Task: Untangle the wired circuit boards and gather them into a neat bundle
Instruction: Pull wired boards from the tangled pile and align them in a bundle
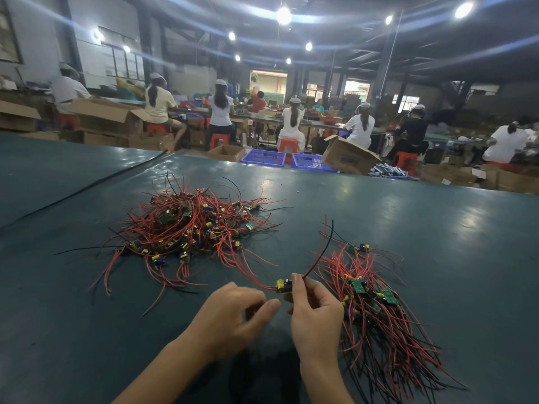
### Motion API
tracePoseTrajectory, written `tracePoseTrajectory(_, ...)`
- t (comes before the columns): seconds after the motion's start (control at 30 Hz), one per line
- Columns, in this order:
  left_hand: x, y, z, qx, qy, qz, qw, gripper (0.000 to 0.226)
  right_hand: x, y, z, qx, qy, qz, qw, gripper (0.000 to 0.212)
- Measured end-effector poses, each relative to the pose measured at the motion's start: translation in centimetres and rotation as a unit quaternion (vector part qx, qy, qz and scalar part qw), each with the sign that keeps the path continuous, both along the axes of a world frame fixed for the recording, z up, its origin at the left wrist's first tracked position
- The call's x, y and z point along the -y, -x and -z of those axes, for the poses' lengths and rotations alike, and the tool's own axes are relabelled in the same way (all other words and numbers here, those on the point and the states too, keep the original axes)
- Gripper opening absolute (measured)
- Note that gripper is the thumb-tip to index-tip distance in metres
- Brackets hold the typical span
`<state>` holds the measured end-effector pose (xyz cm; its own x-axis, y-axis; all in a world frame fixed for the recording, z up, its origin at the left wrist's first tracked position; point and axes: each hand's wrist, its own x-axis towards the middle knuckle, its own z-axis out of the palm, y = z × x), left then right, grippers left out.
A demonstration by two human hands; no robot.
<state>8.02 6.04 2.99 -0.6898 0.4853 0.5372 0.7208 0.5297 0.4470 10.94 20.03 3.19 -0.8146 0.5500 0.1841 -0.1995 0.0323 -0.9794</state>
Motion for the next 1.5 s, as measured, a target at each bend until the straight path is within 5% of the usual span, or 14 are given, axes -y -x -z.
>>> tracePoseTrajectory(0.1,-0.7,-0.5,0.2,0.2,-0.096,0.03,0.975,0.061,0.2,-0.2,-0.2,-0.011,0.007,-0.023,1.0,0.019)
tracePoseTrajectory(0.27,-1.8,-0.4,-0.1,0.395,-0.342,0.035,0.852,0.053,1.1,-0.6,-0.4,-0.026,-0.027,-0.079,0.996,0.014)
tracePoseTrajectory(0.4,-1.8,-0.3,-0.6,0.368,-0.353,0.028,0.86,0.048,1.0,-0.6,-0.5,-0.006,0.014,-0.081,0.997,0.019)
tracePoseTrajectory(0.53,-1.9,-0.6,-1.2,0.361,-0.347,0.05,0.864,0.044,-0.2,0.3,-1.1,0.056,0.185,-0.051,0.98,0.018)
tracePoseTrajectory(0.8,-0.7,-0.3,-2.1,0.369,-0.318,0.086,0.869,0.045,-4.1,1.0,-2.1,0.011,0.341,0.038,0.939,0.011)
tracePoseTrajectory(0.93,-1.1,-0.4,-1.6,0.365,-0.314,0.07,0.874,0.039,-3.5,0.8,-2.1,0.008,0.309,0.036,0.95,0.011)
tracePoseTrajectory(1.2,-0.9,0.2,-0.9,0.363,-0.336,0.067,0.866,0.038,1.9,-0.5,-1.1,0.041,0.088,-0.133,0.986,0.025)
tracePoseTrajectory(1.5,-1.0,-0.4,-1.8,0.388,-0.287,0.088,0.871,0.038,-1.9,0.6,-1.6,0.072,0.23,-0.01,0.971,0.017)
